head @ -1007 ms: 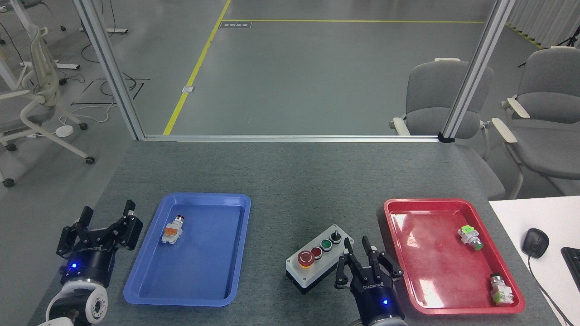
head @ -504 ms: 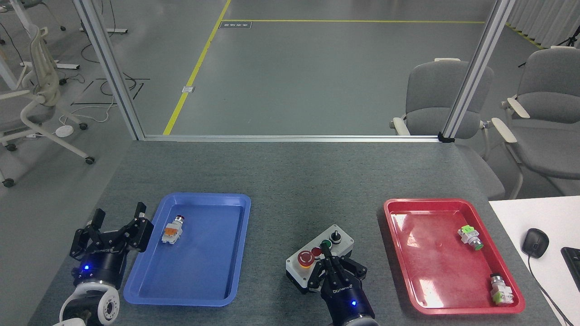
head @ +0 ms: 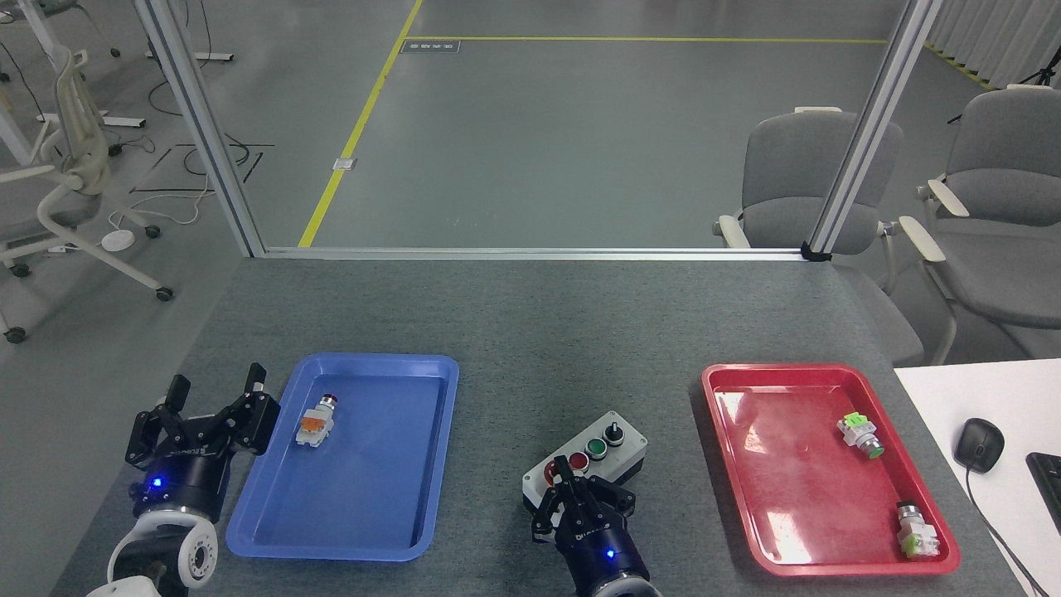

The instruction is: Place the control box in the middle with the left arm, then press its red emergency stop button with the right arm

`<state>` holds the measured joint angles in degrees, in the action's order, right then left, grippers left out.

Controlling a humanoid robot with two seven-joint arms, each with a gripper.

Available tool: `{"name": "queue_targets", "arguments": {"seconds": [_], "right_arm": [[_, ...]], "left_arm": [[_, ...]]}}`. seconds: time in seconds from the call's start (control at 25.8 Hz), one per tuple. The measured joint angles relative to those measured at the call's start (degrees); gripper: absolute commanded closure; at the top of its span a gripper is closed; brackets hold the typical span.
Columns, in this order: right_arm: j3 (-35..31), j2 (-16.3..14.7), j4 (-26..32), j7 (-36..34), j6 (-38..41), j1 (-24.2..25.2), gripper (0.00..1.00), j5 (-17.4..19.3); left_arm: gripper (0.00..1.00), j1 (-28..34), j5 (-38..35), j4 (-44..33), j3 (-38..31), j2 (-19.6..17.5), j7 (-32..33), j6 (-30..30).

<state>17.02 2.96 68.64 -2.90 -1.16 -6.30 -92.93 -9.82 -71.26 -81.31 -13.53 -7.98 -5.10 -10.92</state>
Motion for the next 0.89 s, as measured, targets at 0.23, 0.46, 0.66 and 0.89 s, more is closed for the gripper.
{"name": "queue_targets", "arguments": {"seconds": [0.23, 0.46, 0.66, 0.89], "right_arm": [[0.0, -0.1, -1.6, -2.1, 0.0, -0.1, 1.0, -0.2], [-0.7, -0.3, 2.0, 1.3, -0.8, 0.2, 0.62, 0.2], [-3.4, -0.6, 8.2, 0.7, -2.3, 0.8, 0.12, 0.9], [-8.4, -2.5, 12.8, 0.1, -2.3, 3.6, 0.02, 2.3]], "left_arm": [[0.01, 1.5, -0.1, 0.5, 2.6, 4.1, -0.5, 3.1], [0.01, 4.1, -0.3, 1.9, 6.8, 6.8, -0.9, 6.1], [0.01, 4.3, -1.5, 2.9, 8.9, 6.9, -0.9, 7.0], [0.01, 4.7, -1.8, 3.0, 9.2, 6.8, -0.8, 8.6]]}}
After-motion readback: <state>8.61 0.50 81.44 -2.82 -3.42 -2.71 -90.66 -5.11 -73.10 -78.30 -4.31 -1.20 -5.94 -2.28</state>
